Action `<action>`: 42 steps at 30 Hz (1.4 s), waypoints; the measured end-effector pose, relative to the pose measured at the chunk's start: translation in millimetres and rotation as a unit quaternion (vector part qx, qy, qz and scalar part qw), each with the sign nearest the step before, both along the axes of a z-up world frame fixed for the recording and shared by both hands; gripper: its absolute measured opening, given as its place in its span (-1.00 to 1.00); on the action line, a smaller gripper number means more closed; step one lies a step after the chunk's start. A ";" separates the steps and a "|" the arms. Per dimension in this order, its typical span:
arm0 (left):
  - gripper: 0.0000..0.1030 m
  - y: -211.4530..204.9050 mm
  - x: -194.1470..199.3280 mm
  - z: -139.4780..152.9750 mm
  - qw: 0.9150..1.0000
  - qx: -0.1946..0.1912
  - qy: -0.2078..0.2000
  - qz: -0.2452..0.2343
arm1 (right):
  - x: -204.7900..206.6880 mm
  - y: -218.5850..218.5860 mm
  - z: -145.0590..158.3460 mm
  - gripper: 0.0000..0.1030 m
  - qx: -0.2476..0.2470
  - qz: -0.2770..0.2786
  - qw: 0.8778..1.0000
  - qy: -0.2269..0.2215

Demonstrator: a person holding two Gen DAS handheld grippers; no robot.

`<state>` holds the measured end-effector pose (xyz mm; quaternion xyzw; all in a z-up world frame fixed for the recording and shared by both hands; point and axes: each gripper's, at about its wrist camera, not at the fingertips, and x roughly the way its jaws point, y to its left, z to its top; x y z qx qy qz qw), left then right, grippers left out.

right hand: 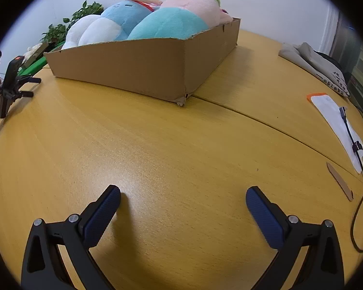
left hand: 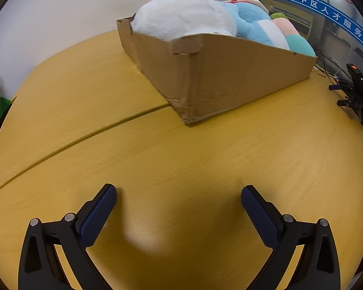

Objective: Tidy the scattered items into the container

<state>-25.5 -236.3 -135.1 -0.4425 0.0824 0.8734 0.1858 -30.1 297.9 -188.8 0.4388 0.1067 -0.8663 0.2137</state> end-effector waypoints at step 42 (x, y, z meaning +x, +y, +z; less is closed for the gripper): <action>1.00 -15.1 -6.0 4.0 1.000 -0.001 0.001 -0.003 | 1.0 3.1 -1.5 1.00 0.000 0.012 1.000 0.000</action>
